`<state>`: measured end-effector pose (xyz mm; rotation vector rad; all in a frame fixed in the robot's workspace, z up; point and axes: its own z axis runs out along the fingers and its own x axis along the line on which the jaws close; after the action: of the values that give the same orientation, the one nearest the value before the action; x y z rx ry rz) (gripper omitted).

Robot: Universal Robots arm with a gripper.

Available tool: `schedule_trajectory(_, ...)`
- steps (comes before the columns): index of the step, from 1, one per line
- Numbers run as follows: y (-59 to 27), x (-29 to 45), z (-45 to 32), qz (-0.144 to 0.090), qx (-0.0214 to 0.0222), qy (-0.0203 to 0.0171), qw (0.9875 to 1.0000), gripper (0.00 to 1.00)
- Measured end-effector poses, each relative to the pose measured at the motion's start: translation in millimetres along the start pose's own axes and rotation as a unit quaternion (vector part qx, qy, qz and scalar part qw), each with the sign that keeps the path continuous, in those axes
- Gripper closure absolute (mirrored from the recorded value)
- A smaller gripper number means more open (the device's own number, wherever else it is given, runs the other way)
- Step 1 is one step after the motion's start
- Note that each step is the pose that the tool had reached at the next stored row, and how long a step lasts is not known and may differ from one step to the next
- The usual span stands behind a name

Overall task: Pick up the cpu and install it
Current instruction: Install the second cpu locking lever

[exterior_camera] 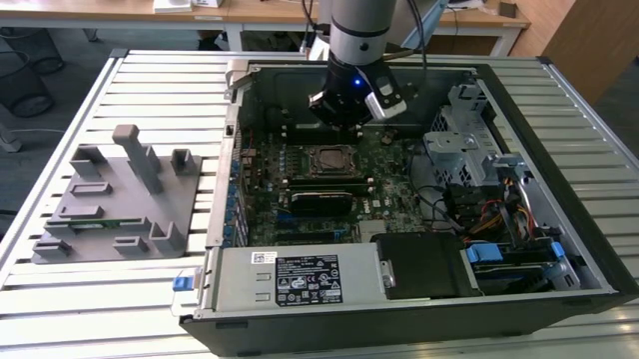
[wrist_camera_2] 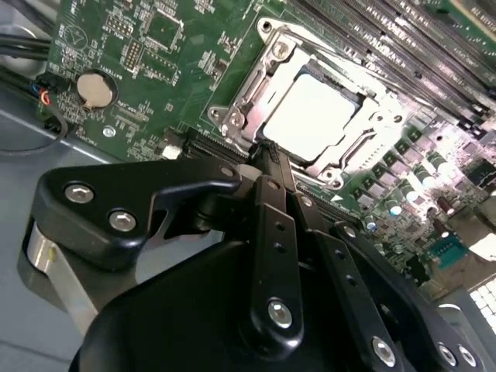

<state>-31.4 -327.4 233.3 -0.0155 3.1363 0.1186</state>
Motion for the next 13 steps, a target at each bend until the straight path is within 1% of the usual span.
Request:
schedule_trajectory(4,-7.1,0.1,-0.4,0.0,0.0,0.0,1.0,0.89)
schedule_trajectory(13,-18.5,1.0,0.1,0.0,0.0,0.0,1.0,0.89)
